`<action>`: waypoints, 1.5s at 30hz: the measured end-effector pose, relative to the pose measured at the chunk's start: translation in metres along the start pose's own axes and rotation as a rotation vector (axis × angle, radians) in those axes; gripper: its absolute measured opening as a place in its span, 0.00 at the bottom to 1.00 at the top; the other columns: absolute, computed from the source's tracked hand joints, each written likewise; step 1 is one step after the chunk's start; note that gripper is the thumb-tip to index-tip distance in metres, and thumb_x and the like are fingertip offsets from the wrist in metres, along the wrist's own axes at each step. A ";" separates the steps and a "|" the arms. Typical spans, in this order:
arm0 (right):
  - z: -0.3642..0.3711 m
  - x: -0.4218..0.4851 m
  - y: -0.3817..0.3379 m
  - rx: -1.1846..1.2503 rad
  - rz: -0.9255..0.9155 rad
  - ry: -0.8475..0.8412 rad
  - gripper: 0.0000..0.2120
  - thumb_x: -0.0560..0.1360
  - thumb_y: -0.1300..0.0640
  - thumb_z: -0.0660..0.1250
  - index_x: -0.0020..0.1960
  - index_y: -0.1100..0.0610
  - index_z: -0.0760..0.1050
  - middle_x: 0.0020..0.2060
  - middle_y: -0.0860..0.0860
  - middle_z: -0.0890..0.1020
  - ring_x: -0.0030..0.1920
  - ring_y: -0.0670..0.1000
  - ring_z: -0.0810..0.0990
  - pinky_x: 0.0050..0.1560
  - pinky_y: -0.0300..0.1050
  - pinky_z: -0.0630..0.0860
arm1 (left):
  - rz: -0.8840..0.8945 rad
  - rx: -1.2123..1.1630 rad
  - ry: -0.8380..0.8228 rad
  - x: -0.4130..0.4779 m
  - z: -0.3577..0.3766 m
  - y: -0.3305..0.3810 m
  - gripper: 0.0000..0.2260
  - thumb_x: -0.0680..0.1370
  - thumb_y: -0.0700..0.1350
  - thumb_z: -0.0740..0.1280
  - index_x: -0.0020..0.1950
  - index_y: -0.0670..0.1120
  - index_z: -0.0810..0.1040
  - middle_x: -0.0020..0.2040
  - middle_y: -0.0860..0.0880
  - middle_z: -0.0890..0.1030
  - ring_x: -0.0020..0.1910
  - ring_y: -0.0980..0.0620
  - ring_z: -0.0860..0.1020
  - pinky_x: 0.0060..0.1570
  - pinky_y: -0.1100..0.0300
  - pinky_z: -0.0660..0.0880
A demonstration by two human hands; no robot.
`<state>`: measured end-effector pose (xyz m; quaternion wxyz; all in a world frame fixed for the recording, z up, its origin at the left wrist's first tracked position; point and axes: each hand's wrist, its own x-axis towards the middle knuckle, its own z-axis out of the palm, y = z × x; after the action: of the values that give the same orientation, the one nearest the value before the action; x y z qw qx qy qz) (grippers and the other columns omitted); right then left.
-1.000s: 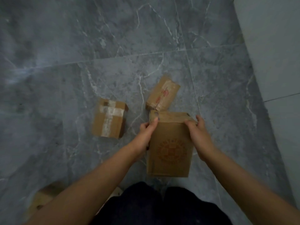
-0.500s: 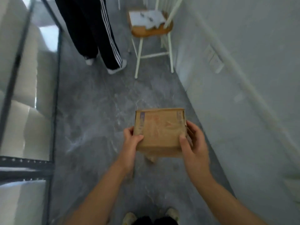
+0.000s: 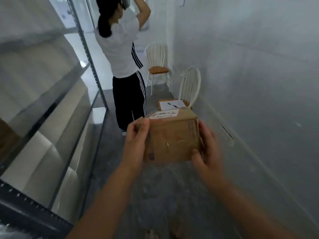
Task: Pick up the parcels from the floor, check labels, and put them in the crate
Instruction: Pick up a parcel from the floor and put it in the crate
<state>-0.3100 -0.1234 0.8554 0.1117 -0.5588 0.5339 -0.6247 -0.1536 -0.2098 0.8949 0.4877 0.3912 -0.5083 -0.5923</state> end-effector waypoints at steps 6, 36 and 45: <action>0.016 0.008 -0.034 -0.027 -0.236 -0.020 0.29 0.68 0.61 0.60 0.69 0.54 0.63 0.67 0.48 0.64 0.69 0.50 0.66 0.63 0.58 0.72 | 0.130 -0.021 0.137 -0.019 -0.019 0.040 0.12 0.79 0.45 0.63 0.61 0.45 0.68 0.65 0.46 0.75 0.58 0.52 0.77 0.50 0.63 0.79; 0.053 -0.070 -0.135 0.848 0.416 -0.761 0.42 0.64 0.43 0.70 0.73 0.42 0.56 0.67 0.44 0.73 0.64 0.47 0.74 0.58 0.51 0.76 | 0.318 0.363 0.397 -0.282 -0.089 0.081 0.34 0.71 0.46 0.69 0.75 0.54 0.60 0.65 0.51 0.77 0.60 0.55 0.78 0.52 0.62 0.78; 0.136 -0.139 -0.210 1.096 0.812 -0.988 0.47 0.56 0.38 0.77 0.71 0.42 0.61 0.61 0.52 0.79 0.58 0.56 0.80 0.50 0.57 0.79 | 0.267 0.293 0.854 -0.384 -0.143 0.092 0.41 0.65 0.61 0.73 0.73 0.63 0.55 0.77 0.55 0.58 0.75 0.51 0.59 0.69 0.49 0.64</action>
<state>-0.0546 -0.0102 0.9147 0.8040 -0.3993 0.2043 -0.3903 0.0834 0.1322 0.9478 0.6646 0.5960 -0.3862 -0.2323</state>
